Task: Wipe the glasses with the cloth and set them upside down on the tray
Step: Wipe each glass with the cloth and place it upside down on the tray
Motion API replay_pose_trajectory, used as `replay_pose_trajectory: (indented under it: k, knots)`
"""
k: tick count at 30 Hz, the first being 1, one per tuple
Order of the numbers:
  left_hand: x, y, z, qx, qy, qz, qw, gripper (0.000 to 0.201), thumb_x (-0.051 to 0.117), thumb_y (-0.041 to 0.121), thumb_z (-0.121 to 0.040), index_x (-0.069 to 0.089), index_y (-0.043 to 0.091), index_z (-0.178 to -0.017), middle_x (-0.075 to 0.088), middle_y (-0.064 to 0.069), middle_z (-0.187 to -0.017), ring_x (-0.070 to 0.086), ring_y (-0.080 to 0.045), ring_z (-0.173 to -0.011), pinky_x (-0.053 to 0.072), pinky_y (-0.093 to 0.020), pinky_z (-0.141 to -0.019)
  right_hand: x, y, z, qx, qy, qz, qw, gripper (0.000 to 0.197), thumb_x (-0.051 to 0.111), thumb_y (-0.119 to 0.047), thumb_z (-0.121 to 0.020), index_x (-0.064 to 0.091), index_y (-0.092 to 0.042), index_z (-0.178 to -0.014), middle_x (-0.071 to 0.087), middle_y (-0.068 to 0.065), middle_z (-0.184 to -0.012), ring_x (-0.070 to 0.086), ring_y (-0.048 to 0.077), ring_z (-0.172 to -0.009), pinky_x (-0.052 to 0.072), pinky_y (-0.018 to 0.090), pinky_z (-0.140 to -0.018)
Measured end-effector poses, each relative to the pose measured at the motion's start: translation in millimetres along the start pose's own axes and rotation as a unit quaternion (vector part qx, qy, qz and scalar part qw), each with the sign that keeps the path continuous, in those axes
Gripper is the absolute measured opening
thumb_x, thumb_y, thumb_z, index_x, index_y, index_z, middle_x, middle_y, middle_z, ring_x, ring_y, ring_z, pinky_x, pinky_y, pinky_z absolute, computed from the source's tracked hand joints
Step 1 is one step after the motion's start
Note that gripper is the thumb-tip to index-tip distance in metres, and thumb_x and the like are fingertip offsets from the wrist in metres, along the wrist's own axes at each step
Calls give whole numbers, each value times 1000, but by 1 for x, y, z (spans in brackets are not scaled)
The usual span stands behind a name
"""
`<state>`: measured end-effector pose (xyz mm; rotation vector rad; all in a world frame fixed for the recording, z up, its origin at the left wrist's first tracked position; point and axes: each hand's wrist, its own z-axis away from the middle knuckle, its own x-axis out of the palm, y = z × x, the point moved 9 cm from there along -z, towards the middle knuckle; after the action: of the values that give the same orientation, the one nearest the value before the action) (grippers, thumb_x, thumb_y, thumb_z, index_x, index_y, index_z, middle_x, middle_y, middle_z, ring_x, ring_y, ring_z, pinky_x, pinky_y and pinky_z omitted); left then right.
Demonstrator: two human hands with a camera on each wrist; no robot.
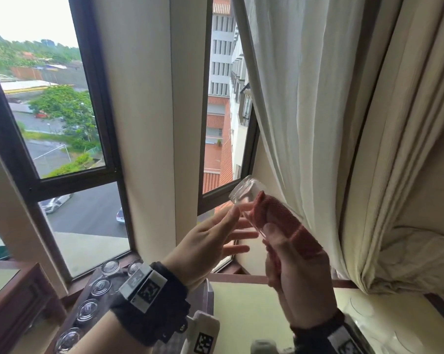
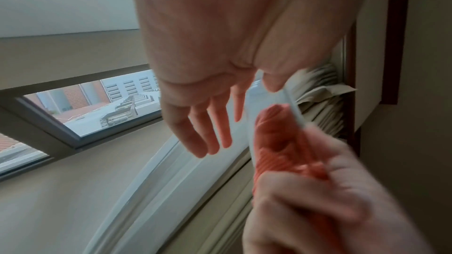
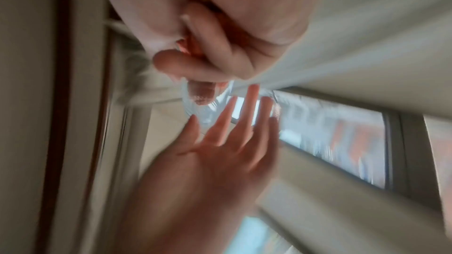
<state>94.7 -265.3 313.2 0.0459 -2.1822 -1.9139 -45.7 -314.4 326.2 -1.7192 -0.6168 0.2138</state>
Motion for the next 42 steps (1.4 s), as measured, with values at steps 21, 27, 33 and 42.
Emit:
replay_pose_trajectory:
  k: [21, 27, 33, 42]
  knots:
    - [23, 24, 4, 81, -100, 93, 987, 65, 77, 49, -92, 64, -4, -128, 66, -24, -123, 67, -32, -113, 52, -49, -107, 34, -5, 32, -32, -154, 110, 981, 18, 75, -5, -85, 68, -13, -100, 72, 10, -71, 67, 40, -54, 54, 39, -41]
    - [2, 13, -8, 49, 19, -14, 999, 63, 77, 70, -78, 81, 14, -105, 78, -15, -106, 74, -25, -106, 59, -39, -102, 37, 5, 19, -56, -159, 158, 973, 45, 70, -9, -90, 61, -38, -123, 67, 5, -77, 72, 26, -58, 51, 31, -39]
    - [-4, 14, -8, 21, 143, -134, 980, 50, 72, 60, -84, 81, 11, -78, 74, 5, -68, 71, -5, -69, 59, -16, -70, 31, 17, 5, -135, -96, 499, 851, 26, 90, -4, -54, 71, -10, -71, 66, -1, -56, 58, 14, -39, 45, 12, -41]
    - [-1, 6, -7, 59, 1, 65, 996, 54, 74, 63, -89, 79, 12, -107, 75, -14, -110, 71, -27, -108, 51, -51, -109, 43, 16, 10, -12, -177, 137, 975, 33, 70, 2, -88, 62, -14, -117, 73, 10, -77, 73, 22, -62, 59, 42, -47]
